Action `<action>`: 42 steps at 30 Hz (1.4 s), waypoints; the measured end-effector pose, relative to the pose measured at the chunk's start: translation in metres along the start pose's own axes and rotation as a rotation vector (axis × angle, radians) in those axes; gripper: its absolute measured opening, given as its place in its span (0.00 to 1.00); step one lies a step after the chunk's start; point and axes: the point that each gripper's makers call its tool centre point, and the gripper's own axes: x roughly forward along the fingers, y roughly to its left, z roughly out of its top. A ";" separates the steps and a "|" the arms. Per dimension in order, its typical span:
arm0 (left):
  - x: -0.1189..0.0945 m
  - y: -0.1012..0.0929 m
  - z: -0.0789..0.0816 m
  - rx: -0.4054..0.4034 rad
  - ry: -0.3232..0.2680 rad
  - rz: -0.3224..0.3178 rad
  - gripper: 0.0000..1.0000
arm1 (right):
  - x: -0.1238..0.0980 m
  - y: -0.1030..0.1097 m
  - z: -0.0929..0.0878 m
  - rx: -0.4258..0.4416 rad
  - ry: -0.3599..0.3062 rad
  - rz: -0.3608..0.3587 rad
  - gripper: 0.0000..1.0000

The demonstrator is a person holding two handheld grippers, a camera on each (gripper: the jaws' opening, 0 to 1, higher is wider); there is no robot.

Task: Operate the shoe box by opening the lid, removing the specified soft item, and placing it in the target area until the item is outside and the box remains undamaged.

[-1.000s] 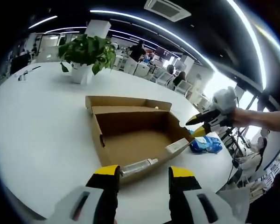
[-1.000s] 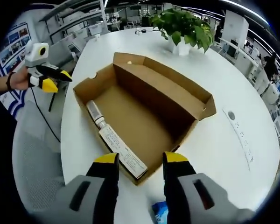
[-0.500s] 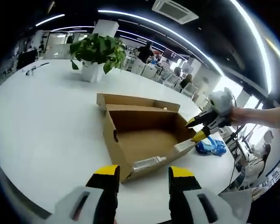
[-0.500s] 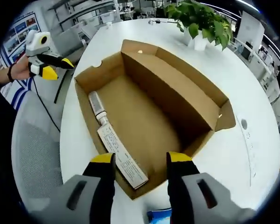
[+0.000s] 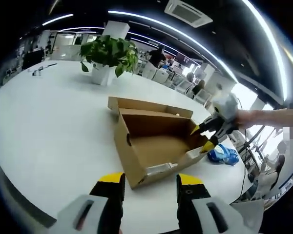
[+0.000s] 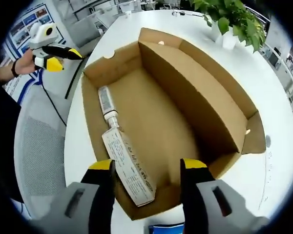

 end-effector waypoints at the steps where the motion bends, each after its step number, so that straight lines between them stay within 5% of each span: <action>1: 0.000 0.000 0.001 0.004 -0.005 -0.001 0.43 | 0.001 0.002 0.001 -0.002 0.004 0.010 0.52; 7: 0.003 -0.005 0.005 0.030 -0.009 -0.019 0.45 | 0.009 0.007 -0.001 -0.036 0.035 0.043 0.59; 13: 0.007 -0.010 0.004 0.040 -0.001 -0.038 0.46 | 0.005 -0.001 0.002 -0.064 0.028 -0.018 0.65; 30: 0.007 -0.016 -0.004 0.039 0.013 -0.064 0.46 | 0.011 0.011 0.006 -0.154 0.087 -0.022 0.57; 42: 0.004 -0.016 -0.003 0.034 0.007 -0.064 0.45 | 0.024 0.006 -0.007 -0.118 0.162 -0.067 0.43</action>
